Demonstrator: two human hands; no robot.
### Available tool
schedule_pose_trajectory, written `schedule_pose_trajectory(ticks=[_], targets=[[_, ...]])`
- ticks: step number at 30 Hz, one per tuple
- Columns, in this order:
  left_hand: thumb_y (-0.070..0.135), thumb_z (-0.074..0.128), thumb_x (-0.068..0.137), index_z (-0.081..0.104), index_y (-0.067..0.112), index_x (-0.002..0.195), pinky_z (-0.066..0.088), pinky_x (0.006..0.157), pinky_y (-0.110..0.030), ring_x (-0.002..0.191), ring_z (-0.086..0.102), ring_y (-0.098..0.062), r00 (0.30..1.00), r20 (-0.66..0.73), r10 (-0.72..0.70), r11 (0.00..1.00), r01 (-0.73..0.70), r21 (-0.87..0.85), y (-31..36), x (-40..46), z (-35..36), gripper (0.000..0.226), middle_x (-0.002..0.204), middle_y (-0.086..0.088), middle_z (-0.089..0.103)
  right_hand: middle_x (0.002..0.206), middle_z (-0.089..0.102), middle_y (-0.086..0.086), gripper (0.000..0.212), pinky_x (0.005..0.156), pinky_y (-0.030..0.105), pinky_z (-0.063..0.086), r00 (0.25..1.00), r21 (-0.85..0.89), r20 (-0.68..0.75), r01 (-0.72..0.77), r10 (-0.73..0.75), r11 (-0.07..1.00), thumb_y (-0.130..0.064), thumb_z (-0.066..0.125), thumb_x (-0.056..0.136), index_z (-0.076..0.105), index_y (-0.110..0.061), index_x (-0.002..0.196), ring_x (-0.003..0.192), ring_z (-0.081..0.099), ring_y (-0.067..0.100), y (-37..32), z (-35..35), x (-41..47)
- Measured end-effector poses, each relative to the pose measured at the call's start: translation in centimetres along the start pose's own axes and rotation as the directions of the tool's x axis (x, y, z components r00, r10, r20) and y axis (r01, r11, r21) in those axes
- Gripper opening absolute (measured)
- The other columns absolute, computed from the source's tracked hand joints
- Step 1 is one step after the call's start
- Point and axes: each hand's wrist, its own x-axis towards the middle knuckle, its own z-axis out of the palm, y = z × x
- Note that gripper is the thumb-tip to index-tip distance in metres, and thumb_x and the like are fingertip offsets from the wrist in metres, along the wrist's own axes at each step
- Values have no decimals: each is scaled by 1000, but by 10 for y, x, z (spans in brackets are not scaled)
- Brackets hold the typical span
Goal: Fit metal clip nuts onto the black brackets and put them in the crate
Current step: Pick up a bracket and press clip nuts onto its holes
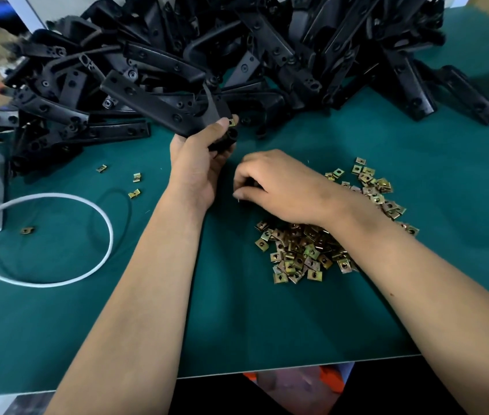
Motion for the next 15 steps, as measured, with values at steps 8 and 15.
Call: schedule_pose_trajectory(ticks=[8, 15], targets=[[-1, 65, 96, 63, 8, 116, 61, 81, -38, 90, 72, -24, 995, 93, -26, 998, 21, 53, -1, -5, 5, 22, 98, -6, 77, 81, 72, -5, 16, 74, 18, 52, 918, 251, -358, -79, 169, 965, -10, 63, 100, 77, -14, 106, 75, 67, 2, 13, 1, 2], [5, 62, 96, 48, -2, 146, 56, 77, -27, 93, 70, -18, 987, 115, -113, 993, 110, 33, 4, -10, 7, 52, 112, -10, 73, 79, 77, 1, 16, 68, 22, 57, 811, 643, -399, -86, 428, 761, -3, 67, 95, 81, -11, 98, 69, 71, 10, 27, -2, 3]])
